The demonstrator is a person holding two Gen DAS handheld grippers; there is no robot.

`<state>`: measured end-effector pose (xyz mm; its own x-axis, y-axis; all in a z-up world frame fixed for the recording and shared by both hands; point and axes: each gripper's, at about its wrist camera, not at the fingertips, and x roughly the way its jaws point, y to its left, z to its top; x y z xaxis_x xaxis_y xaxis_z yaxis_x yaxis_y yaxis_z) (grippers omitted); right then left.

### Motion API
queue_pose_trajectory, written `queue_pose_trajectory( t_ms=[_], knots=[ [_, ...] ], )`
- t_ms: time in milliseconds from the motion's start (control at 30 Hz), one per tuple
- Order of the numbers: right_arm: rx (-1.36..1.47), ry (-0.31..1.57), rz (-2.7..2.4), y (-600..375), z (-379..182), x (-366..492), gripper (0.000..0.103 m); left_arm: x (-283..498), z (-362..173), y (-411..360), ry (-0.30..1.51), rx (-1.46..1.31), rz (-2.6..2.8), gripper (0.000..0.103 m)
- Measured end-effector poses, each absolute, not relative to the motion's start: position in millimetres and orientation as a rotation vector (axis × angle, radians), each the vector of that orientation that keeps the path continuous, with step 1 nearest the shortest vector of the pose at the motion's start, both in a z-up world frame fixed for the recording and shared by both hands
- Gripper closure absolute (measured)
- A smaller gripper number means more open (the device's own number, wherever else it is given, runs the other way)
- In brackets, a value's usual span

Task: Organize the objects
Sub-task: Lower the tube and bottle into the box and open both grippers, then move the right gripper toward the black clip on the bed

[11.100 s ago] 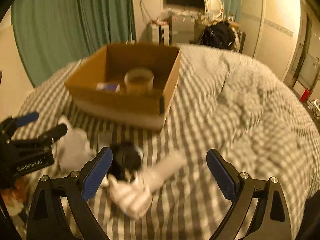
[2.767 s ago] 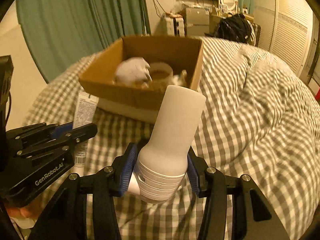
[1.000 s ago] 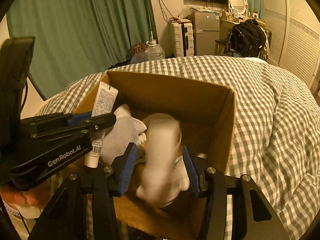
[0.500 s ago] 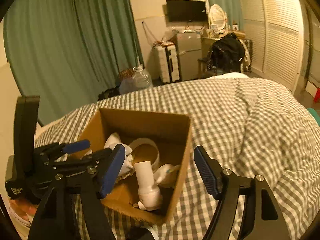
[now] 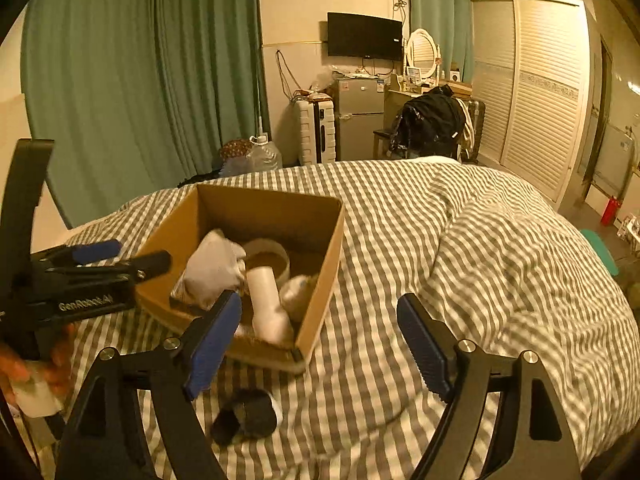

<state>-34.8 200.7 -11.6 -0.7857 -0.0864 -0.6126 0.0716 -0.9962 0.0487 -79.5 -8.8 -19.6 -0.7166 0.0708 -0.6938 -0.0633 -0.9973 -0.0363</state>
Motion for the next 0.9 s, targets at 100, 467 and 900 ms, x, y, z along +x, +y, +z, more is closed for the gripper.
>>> queue_pose_trajectory(
  t_ms=[100, 467, 900],
  knots=[
    [1.011, -0.072, -2.872, 203.8, -18.1, -25.1, 0.019, -61.1, -30.0, -15.7, 0.0, -1.141, 2.887, 0.008],
    [1.167, 0.007, -2.74, 173.9, -71.4, -19.1, 0.017, -33.5, -91.6, -27.7, 0.079, -1.341, 2.863, 0.006],
    [1.388, 0.017, -2.557, 145.4, -142.5, -35.5, 0.017, -36.9, -115.4, -43.8, -0.025, -1.488, 2.811, 0.006]
  ],
)
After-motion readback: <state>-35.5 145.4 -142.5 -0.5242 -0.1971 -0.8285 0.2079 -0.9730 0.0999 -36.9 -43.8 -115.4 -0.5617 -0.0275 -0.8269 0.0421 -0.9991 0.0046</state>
